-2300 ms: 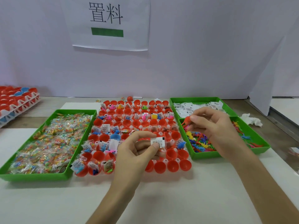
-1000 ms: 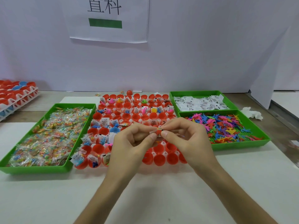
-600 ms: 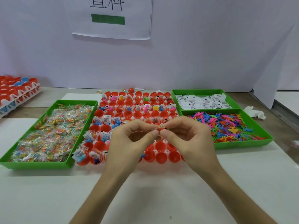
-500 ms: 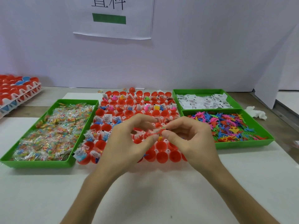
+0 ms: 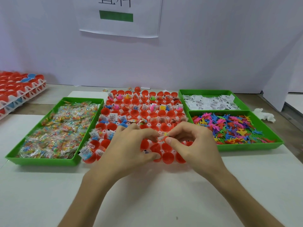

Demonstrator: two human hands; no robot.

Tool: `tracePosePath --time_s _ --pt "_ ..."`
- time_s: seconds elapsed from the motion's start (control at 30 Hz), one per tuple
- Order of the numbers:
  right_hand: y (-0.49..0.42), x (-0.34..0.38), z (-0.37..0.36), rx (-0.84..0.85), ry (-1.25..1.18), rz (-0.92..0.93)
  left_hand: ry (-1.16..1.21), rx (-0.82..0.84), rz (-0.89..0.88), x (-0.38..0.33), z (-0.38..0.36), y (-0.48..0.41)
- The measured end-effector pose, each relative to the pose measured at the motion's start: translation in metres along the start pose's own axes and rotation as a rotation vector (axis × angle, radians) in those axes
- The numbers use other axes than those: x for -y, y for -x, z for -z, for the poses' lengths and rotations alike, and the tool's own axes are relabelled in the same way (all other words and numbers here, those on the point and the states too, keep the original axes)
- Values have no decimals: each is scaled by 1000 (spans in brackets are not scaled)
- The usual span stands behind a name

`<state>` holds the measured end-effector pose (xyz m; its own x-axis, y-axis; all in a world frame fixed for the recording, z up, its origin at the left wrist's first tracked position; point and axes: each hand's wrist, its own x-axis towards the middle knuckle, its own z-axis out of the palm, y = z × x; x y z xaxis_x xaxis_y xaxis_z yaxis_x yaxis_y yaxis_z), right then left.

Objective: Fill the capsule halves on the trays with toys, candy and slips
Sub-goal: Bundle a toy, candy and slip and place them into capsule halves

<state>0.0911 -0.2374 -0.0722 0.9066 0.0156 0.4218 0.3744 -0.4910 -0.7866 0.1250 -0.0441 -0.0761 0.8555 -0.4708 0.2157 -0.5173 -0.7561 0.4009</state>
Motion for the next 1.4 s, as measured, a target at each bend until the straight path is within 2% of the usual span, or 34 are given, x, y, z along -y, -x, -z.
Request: tracePosePath --time_s 0.67,1.23,1.4 --pt "1 -10 -6 246 215 186 -64 64 -37 5 -7 -1" --pt "5 -18 -19 277 273 175 -37 68 -52 6 -7 -1" --pt "5 -13 -13 155 308 221 -20 78 -59 7 -6 -2"
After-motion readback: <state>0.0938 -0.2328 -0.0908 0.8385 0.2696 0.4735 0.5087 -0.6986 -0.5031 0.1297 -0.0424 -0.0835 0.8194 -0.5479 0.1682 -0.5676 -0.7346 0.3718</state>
